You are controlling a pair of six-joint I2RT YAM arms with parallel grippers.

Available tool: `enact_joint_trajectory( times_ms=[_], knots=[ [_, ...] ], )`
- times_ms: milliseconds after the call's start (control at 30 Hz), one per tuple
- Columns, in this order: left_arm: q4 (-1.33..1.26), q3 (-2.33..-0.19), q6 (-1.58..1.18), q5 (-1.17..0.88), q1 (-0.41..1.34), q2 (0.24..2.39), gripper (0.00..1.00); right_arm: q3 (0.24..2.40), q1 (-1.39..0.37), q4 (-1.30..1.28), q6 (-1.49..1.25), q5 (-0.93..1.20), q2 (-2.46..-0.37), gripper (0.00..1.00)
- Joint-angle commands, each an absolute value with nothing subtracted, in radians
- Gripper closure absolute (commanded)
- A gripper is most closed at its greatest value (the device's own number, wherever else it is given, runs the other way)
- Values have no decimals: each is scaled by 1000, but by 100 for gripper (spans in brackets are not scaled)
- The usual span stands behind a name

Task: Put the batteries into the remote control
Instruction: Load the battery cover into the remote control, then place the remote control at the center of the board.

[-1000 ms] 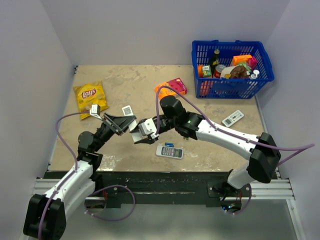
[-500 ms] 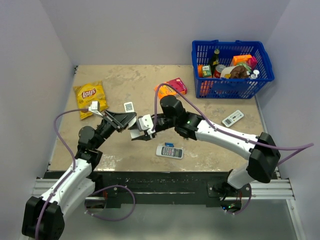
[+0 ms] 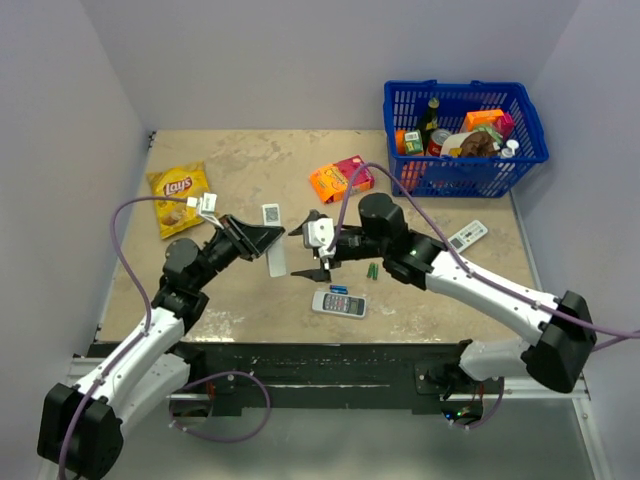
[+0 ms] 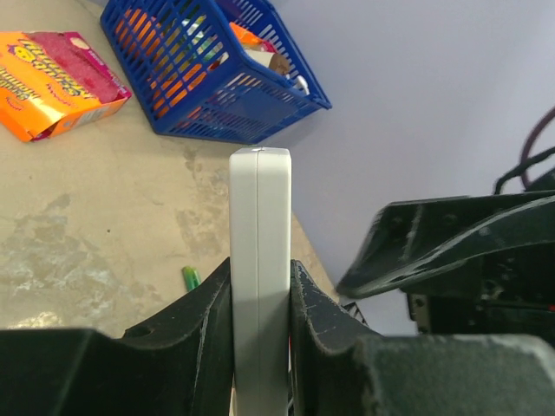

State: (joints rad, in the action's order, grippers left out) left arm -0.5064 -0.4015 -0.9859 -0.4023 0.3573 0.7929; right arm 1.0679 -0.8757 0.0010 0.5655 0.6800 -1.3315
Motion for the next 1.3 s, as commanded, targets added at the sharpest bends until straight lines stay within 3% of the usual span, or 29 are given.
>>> enact_joint_trajectory(
  times_ms=[0,67,167,267,500,667,1000,1100,1200,1233,1267],
  knots=[
    [-557,-443,-916,-416,362,828,100,1011,-874,40,502,553,-1223,17],
    [-557,-440,-923,-416,362,828,100,973,-879,52,485,505,-1181,7],
    [-571,-428,-943,-416,362,824,100,933,-888,78,447,456,-1152,2],
    [-563,-422,-946,-396,362,825,100,890,-899,124,396,417,-1141,2],
    [-624,-321,-985,-311,362,899,100,928,-900,89,-29,164,-1241,2],
    [-692,-253,-1011,-244,365,949,100,928,-951,186,-294,119,-1331,2],
    [-701,-236,-1000,-198,368,956,100,1087,-1045,182,-423,2,-1612,2],
    [-687,-233,-985,-176,370,945,100,1106,-1049,184,-437,-23,-1658,12],
    [-677,-227,-968,-166,370,936,100,1109,-1051,166,-431,-64,-1669,34],
    [-675,-224,-962,-160,370,933,100,1108,-1051,157,-425,-80,-1664,58],
    [-669,-218,-948,-150,370,922,99,1106,-1051,150,-413,-90,-1657,70]
  ],
)
